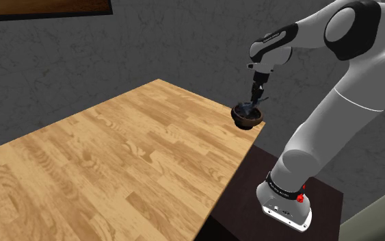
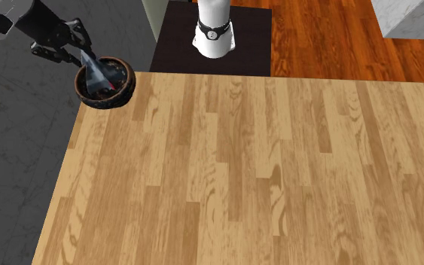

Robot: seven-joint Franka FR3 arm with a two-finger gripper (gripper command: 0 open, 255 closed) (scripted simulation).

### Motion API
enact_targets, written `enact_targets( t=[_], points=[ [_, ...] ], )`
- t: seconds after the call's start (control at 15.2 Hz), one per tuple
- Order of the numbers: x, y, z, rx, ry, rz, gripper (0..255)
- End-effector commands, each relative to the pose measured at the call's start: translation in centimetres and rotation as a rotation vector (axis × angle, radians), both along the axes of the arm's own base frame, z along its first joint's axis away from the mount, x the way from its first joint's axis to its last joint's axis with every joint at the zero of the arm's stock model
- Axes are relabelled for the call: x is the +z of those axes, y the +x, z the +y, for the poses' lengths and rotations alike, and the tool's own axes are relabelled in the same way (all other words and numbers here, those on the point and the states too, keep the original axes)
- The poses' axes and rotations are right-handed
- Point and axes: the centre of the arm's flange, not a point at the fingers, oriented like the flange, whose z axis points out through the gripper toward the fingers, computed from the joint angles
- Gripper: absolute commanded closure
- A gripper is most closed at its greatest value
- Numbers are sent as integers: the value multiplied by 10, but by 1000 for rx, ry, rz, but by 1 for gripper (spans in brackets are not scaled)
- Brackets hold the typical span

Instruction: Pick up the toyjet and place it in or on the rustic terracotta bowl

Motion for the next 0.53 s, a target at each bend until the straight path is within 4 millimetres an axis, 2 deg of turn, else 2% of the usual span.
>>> enact_targets(
  t=[0.0,0.46],
  points=[
    [-10,-1,-1,0,0,0,255],
    [-47,-1,-1,0,0,0,255]
  ],
)
